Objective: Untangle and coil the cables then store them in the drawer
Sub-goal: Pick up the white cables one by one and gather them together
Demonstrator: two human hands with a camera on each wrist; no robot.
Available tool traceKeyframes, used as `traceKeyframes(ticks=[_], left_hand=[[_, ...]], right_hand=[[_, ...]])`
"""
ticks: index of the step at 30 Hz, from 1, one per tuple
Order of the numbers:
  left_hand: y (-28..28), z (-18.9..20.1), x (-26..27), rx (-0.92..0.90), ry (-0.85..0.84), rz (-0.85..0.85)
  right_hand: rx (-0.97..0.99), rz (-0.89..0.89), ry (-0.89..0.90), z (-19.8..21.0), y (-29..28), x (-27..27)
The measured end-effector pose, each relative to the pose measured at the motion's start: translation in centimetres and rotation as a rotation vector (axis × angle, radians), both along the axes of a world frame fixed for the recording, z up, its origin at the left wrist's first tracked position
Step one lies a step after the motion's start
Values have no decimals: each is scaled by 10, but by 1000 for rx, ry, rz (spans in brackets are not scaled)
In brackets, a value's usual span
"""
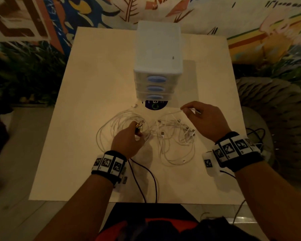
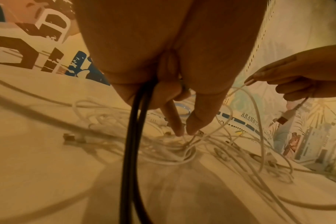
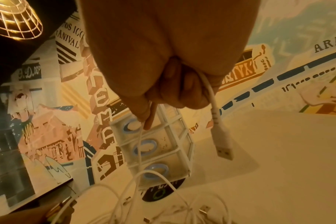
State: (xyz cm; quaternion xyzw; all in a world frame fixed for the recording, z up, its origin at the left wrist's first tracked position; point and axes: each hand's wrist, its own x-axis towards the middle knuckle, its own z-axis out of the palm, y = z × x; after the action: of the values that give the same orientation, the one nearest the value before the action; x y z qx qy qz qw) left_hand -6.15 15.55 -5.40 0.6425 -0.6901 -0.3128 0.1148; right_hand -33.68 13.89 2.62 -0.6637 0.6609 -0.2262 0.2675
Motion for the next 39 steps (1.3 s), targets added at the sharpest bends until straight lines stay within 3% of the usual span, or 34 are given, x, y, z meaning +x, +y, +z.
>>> traceKeyframes(ticks=[9,16,21,28,33,37,39], left_hand=[[-10,-9,-7,-5,-73,1],[-17,-12,-18,43,-236,-96],[-20,-15,-17,46,-250,-138],[-21,8,-5,-7,26,-98],[-16,24,4,28,317,-10],[-14,39,2,43,500,72],[-13,47,0,41,576,23]], right_hand=[[-10,108,214,-25,-33,20],[24,155,237,-29,-53,33],[96,160,270,-37,-56,26],[99,120,196,-41,-46,10],[128,122,88,-51,-33,0],[-181,50,98,-34,-20,11],[-294,130,8,-11,-10,30]])
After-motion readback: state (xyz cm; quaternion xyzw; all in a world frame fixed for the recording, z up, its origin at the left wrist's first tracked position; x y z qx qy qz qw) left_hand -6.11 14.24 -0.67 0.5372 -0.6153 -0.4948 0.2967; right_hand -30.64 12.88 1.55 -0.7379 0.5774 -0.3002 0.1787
